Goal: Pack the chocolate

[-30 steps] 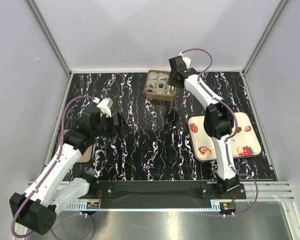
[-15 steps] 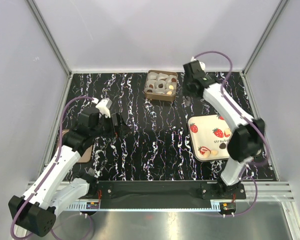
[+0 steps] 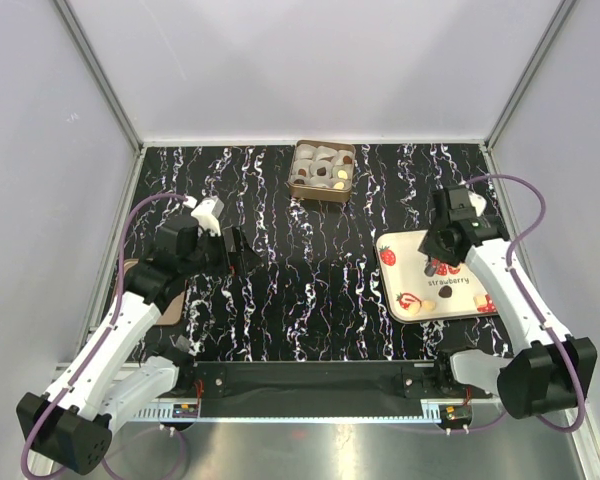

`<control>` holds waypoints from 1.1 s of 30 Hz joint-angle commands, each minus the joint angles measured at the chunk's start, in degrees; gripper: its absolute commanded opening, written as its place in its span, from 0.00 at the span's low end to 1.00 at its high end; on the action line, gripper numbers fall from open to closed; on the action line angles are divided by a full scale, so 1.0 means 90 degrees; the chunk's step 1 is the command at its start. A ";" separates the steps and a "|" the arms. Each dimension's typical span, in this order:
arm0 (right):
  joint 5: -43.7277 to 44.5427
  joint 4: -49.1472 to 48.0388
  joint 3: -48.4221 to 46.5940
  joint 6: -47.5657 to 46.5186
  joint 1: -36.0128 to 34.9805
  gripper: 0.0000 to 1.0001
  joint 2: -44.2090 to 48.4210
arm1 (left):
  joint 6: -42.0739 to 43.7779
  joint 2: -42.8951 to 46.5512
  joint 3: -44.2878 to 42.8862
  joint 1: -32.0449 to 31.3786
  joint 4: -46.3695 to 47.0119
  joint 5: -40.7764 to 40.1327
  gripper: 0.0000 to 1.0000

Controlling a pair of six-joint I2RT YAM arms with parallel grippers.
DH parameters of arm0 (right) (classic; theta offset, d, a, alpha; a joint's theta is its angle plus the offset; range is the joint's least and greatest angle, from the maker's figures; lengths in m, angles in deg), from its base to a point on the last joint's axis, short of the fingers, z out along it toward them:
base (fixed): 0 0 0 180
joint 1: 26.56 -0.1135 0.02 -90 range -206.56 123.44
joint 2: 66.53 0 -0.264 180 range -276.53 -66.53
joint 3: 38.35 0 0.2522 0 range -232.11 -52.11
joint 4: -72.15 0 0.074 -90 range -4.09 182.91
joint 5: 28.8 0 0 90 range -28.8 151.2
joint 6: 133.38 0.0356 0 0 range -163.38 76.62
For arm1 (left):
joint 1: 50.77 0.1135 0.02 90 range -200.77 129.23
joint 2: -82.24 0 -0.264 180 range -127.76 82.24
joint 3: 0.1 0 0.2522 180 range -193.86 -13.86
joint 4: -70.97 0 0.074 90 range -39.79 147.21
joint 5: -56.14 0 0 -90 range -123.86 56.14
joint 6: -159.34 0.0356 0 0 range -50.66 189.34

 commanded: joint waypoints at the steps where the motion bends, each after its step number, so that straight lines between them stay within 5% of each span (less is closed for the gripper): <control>1: -0.0233 0.0013 0.0279 0.0181 0.0539 0.49 0.0248 | 0.0034 0.0036 -0.0023 -0.0019 0.0265 0.0054 0.99; 33: -0.0195 0.0394 0.0817 0.0620 0.1195 0.56 0.0581 | 0.0004 0.0016 -0.0004 -0.0019 0.0295 0.0112 0.99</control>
